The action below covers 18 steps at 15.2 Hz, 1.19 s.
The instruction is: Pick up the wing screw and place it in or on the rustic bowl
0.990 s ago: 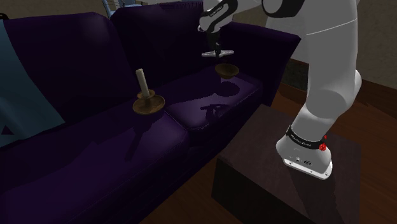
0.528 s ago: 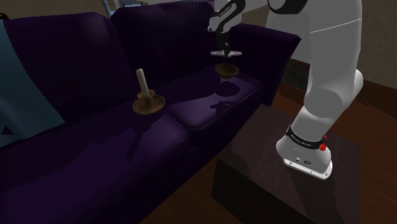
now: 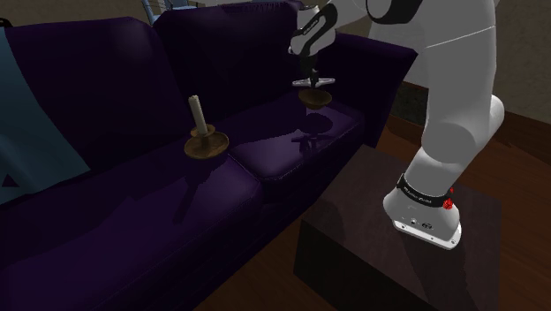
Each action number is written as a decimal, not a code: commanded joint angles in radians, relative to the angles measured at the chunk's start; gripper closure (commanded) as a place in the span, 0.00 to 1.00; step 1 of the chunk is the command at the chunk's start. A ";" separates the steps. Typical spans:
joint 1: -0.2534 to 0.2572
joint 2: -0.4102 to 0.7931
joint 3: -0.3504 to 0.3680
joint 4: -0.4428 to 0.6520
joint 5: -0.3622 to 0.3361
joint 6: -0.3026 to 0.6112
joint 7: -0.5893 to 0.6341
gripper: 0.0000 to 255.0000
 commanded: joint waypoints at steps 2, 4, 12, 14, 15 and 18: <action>-0.004 0.026 0.003 -0.001 0.004 0.028 0.003 1.00; -0.005 0.035 0.004 -0.004 0.005 0.039 0.004 1.00; -0.005 0.036 0.004 -0.004 0.005 0.039 0.004 0.00; -0.005 0.036 0.004 -0.004 0.005 0.039 0.004 0.00; -0.005 0.036 0.004 -0.004 0.005 0.039 0.004 0.00; 0.002 0.013 0.002 -0.005 0.001 0.017 0.007 0.00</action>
